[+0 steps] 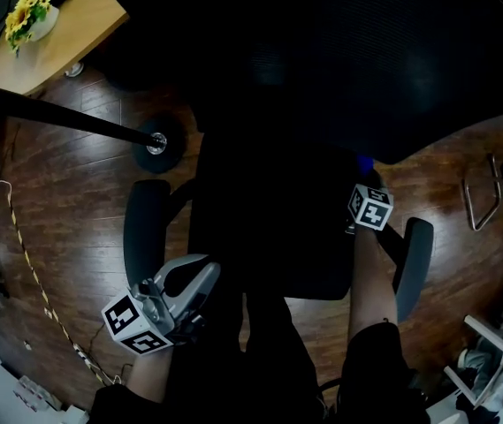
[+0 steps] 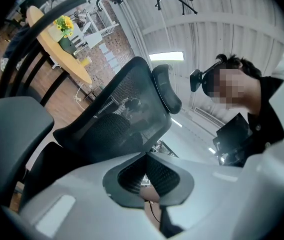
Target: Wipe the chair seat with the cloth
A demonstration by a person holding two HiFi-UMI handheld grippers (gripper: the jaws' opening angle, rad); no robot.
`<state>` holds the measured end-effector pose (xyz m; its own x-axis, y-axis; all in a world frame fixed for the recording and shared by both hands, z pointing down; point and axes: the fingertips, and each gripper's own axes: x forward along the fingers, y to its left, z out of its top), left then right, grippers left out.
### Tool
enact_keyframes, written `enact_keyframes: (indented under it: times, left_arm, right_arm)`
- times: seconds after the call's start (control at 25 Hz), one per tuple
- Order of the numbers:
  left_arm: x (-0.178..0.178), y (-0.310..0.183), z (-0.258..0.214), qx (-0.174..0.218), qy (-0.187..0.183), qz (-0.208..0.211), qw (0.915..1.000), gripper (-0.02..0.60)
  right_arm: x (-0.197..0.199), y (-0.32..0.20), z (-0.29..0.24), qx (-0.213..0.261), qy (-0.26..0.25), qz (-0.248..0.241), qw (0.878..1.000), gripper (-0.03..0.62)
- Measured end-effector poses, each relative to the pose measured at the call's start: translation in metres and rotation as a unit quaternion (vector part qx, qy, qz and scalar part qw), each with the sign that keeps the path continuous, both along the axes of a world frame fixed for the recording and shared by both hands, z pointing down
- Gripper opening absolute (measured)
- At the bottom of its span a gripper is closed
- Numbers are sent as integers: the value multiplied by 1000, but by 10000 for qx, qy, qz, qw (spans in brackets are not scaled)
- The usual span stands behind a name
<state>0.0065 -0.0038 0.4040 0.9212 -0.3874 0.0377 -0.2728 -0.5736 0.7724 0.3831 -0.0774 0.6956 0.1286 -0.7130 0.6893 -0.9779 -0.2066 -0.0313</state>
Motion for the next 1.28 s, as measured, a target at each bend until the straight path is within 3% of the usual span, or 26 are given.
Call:
enact_keyframes:
  times: [0.12, 0.2, 0.36, 0.56, 0.76, 0.88, 1.04, 1.28]
  left_arm:
    - [-7, 6, 1, -19, 122, -113, 9999, -8]
    - [-13, 9, 2, -49, 207, -166, 9996, -8]
    - [-25, 12, -2, -37, 309, -251, 9992, -8]
    - [-40, 17, -9, 24, 320, -432, 9986, -8]
    - [-56, 29, -10, 21, 381, -584, 9976, -8]
    - [-67, 35, -9, -1, 372, -679, 9970, -8]
    - [-78, 38, -8, -2, 351, -757, 9965, -8]
    - [-73, 41, -8, 10, 326, -628, 9975, -8]
  right_arm:
    - [-9, 0, -13, 265, -388, 7, 9989, 61]
    - [-39, -4, -24, 504, -687, -87, 9963, 62]
    - [-150, -22, -36, 827, -1357, -750, 9844, 61]
    - [-300, -46, -32, 748, -2183, -1568, 9603, 63]
    - [-405, -49, -16, 424, -2315, -2257, 9453, 63]
    - [-425, -47, -1, 160, -2047, -2480, 9467, 63]
    - [-419, -44, 4, 136, -1678, -2572, 9516, 63]
    - [-354, -28, 18, 20, -1302, -2047, 9701, 63]
